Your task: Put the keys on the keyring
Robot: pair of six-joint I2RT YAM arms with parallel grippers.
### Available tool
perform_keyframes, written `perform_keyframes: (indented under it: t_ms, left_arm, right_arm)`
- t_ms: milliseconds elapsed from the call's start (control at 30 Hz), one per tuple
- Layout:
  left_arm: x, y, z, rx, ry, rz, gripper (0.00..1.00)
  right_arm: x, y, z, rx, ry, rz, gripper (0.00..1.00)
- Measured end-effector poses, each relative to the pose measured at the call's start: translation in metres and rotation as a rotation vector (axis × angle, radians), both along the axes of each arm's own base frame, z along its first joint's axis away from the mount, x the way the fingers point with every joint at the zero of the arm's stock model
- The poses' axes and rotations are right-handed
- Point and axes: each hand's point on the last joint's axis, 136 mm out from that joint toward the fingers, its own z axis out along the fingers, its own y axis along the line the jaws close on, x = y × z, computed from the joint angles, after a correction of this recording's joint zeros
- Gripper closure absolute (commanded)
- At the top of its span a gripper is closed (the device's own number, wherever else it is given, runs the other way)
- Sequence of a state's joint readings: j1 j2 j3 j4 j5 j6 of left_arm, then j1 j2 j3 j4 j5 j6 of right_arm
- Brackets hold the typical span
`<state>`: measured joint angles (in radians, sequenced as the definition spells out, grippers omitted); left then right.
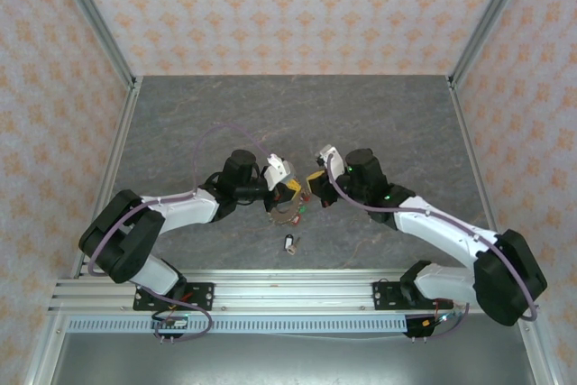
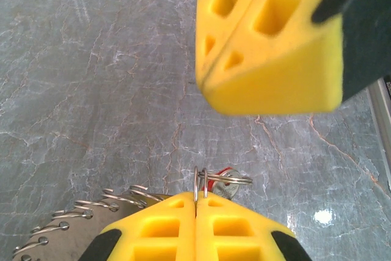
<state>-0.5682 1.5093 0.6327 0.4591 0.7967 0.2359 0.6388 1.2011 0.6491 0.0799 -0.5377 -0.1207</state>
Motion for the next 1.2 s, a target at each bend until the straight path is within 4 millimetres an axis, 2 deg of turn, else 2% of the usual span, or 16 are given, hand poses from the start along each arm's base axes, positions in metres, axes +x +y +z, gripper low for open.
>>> perform_keyframes:
  t_ms: [133, 467, 733, 1200]
  left_arm:
    - [-0.001, 0.001, -0.002, 0.004, 0.01, 0.003, 1.0]
    - [-0.01, 0.008, -0.021, 0.039, 0.09, 0.021, 1.0]
    - [-0.013, 0.009, -0.021, 0.033, 0.084, 0.02, 1.0]
    - [-0.018, 0.012, -0.025, 0.024, 0.118, 0.028, 1.0]
  right_arm:
    - [-0.001, 0.008, -0.025, -0.009, 0.085, 0.024, 0.98]
    - [0.001, 0.019, -0.056, -0.001, 0.196, 0.044, 0.99]
    - [-0.007, 0.016, -0.067, 0.033, 0.241, 0.027, 0.99]
    - [-0.013, 0.024, -0.073, 0.095, 0.308, 0.033, 1.0]
